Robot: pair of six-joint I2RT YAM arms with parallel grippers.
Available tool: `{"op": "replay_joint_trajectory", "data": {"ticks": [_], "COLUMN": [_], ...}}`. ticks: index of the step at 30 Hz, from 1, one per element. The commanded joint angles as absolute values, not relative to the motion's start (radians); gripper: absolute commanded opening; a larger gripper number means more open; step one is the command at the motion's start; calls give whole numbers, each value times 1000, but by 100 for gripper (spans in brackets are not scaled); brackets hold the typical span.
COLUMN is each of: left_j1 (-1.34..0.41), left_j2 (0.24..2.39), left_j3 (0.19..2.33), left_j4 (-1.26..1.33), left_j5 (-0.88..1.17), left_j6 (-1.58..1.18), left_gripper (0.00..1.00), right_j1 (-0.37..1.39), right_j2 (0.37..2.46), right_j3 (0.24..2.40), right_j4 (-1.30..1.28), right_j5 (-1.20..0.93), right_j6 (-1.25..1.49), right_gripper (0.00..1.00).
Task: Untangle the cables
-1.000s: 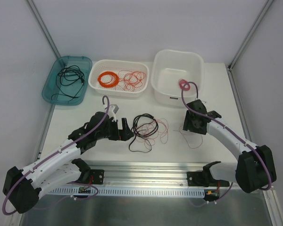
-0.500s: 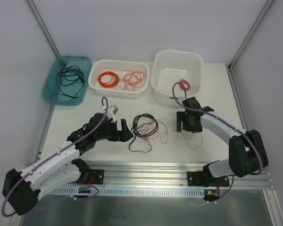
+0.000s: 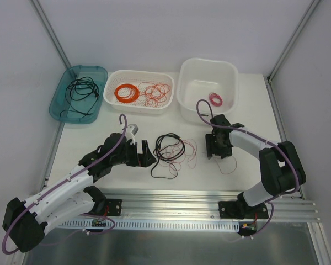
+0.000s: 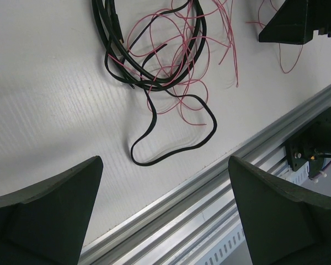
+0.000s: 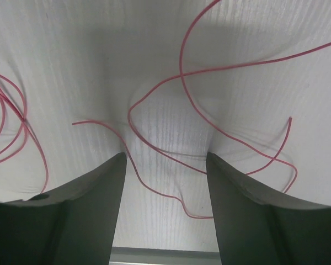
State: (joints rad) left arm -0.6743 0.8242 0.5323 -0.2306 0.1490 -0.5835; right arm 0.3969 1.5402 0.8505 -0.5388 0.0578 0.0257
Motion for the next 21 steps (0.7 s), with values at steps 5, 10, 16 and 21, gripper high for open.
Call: {"op": "replay_joint_trajectory", "data": {"ticks": [5,10,16,21], "left_j1": [-680,-680,-680,-678], "left_j2": [830,828,844,870], "left_j3": [534,535,554,603], "left_j4": [-219,-219,-219,-222], "left_j5": [167,161,143,107], "left_j6": [-571,-571,-563,-525], "left_gripper": [99,99,99,99], "right_j1": [397,429,468,471], "right_j2": [1565,1542,1503,1460], "right_j3": [830,811,798,787], "right_j4": [-578,-607,-607,-601], "right_j5": [9,9,-6,-34], "right_j6": [67,89,107,110], "right_gripper": [55,43,26,8]}}
